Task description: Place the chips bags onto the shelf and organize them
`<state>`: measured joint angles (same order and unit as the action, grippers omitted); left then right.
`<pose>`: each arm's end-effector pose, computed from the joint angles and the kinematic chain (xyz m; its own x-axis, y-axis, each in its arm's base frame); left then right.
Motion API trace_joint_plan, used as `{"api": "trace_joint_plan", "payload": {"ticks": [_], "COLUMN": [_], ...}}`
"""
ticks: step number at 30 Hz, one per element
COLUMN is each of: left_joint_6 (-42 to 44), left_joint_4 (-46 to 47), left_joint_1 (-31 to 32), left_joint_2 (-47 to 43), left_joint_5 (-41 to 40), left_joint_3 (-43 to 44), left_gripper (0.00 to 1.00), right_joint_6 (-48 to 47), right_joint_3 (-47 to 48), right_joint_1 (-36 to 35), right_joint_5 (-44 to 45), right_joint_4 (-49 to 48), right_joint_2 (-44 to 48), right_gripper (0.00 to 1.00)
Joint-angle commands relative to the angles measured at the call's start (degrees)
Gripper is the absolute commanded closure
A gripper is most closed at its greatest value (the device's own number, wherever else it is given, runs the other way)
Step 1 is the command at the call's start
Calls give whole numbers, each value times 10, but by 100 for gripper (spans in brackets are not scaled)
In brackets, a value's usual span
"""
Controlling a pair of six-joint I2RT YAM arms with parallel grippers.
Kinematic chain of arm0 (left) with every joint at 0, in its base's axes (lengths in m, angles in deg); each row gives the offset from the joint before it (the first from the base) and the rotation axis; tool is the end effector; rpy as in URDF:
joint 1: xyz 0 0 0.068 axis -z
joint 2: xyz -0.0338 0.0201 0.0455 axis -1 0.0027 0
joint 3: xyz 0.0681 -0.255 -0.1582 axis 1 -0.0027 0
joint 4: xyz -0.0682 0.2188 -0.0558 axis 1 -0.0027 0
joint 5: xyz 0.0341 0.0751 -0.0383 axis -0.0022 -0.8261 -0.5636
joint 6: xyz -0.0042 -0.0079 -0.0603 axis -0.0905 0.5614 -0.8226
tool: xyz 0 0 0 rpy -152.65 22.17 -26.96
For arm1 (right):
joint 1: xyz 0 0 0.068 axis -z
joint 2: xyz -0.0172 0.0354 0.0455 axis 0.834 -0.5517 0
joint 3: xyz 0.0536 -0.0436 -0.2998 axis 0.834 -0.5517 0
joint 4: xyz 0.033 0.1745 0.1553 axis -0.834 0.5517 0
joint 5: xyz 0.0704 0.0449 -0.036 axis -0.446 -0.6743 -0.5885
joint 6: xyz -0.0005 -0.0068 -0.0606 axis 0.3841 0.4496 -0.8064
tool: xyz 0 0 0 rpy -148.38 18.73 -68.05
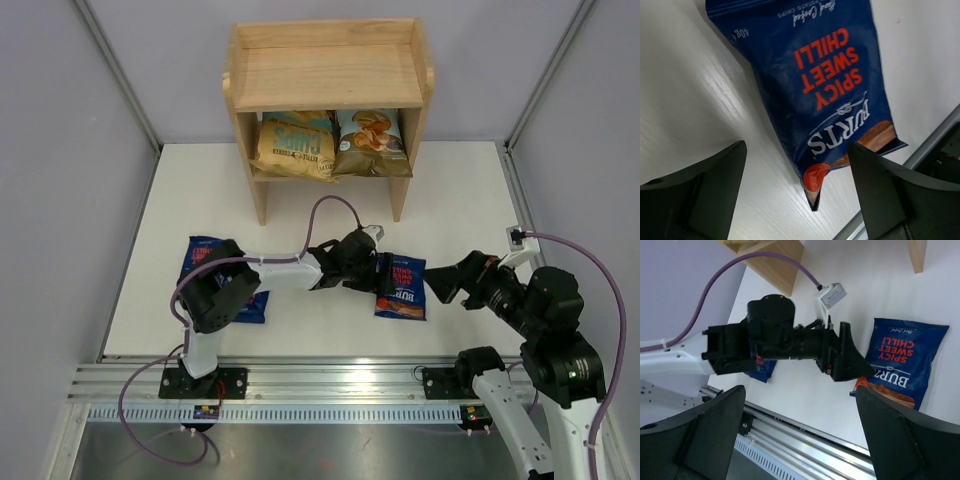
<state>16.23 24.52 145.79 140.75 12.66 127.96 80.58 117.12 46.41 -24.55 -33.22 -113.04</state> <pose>0.2213 -0.3379 0.2117 -0.8583 0.1345 -0.4952 0.4210 0.7361 -0.5299 0.0080 0.0175 0.3702 -0.4867 0.3769 -0.7881 -0.2935 0.7792 0.5538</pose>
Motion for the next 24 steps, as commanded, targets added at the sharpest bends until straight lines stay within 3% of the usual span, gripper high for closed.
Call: {"api": "trace_joint_plan", "payload": {"ticks": [1,6,10,13,14,18,21,24], "left_joint_6": [-14,-27,-41,-46,-47,-63,-69,-71], "left_joint_4": [19,29,47,56,62,124,174,208], "left_joint_1": [-1,-1,-1,-1,-1,0,0,0], "left_joint_2": [26,75,93,93,84,23,-40,-106], "left_joint_5": [5,14,19,5,3,3,-23,-55], "left_joint_3": [38,50,49,38,27,-40,-98,-154], "left_gripper": [16,23,42,64,75,94,100,100], "right_joint_6": [-10,3,7,6,8,18,42,71], "right_joint_3": [26,27,25,21,19,-14,-61,-112], "right_joint_1": [2,1,1,1,1,1,1,1], "right_joint_5": [-54,-75,-77,-76,-75,-64,-64,-77], "right_joint_4": [21,16,10,9,8,-6,-33,-64], "right_joint_2": [17,34,48,56,59,81,102,116], "right_gripper": [1,2,2,1,0,1,1,1]}}
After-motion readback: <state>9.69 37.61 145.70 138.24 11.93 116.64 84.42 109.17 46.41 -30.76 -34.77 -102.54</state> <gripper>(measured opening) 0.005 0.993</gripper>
